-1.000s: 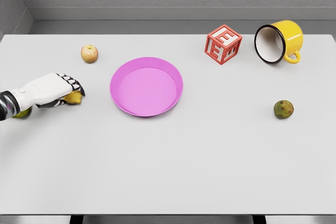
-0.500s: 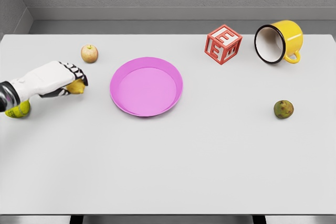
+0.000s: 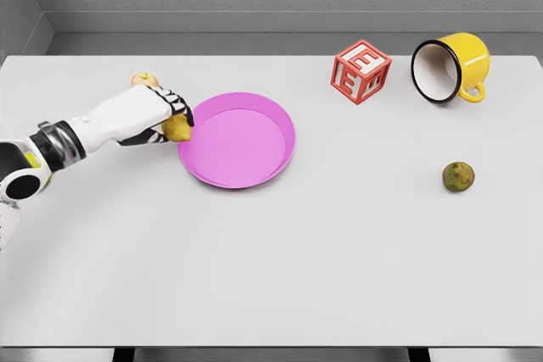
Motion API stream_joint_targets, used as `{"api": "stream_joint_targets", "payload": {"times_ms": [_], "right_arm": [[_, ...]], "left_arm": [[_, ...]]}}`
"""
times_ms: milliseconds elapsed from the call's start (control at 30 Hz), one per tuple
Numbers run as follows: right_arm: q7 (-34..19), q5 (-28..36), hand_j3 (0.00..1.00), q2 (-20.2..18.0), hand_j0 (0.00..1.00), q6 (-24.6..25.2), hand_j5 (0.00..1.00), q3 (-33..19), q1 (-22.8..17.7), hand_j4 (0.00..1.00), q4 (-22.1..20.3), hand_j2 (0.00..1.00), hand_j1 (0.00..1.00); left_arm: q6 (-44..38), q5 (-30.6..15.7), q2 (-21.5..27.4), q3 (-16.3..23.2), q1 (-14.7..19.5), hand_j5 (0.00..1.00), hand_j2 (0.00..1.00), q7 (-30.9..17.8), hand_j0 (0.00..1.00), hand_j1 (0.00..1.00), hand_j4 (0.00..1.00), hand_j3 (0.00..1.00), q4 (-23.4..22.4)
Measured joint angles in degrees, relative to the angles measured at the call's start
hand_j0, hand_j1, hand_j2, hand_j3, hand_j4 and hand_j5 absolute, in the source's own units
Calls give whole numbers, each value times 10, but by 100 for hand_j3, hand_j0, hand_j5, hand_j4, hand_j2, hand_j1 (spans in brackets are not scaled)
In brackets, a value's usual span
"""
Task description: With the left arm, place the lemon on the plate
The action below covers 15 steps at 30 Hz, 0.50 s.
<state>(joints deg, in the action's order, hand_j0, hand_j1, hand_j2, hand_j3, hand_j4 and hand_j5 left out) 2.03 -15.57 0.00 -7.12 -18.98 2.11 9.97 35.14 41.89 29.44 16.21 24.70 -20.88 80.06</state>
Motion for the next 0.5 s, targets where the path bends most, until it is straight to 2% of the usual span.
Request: {"api": "stream_joint_targets", "payload": {"times_ms": [200,267,300,333,367,400,500], "right_arm": [[0,0,100,0,100,0,100,0,0,100,0,100,100],[0,0,100,0,100,0,100,0,0,100,0,100,100],[0,0,100,0,100,0,100,0,0,100,0,100,100],[0,0,100,0,100,0,100,0,0,100,0,100,100],[0,0,100,0,100,0,100,0,0,100,0,100,100],[0,0,100,0,100,0,100,0,0,100,0,100,100],[0,0,100,0,100,0,100,0,0,100,0,100,100]], "left_arm": [[0,4,-37,3,1,48,48,-2,48,48,48,48,-1],[0,5,-51,4,4,52,52,-8,52,52,52,52,-2],[0,6,-57,4,4,55,55,-11,55,55,55,55,-2],[0,6,-63,4,5,67,67,-14,67,67,67,67,-3],[0,5,-69,4,4,88,88,-16,88,88,88,88,-4],[0,4,-72,4,4,99,99,-17,99,99,99,99,-5],[0,2,-78,3,4,100,100,-19,100,100,100,100,-6]]}}
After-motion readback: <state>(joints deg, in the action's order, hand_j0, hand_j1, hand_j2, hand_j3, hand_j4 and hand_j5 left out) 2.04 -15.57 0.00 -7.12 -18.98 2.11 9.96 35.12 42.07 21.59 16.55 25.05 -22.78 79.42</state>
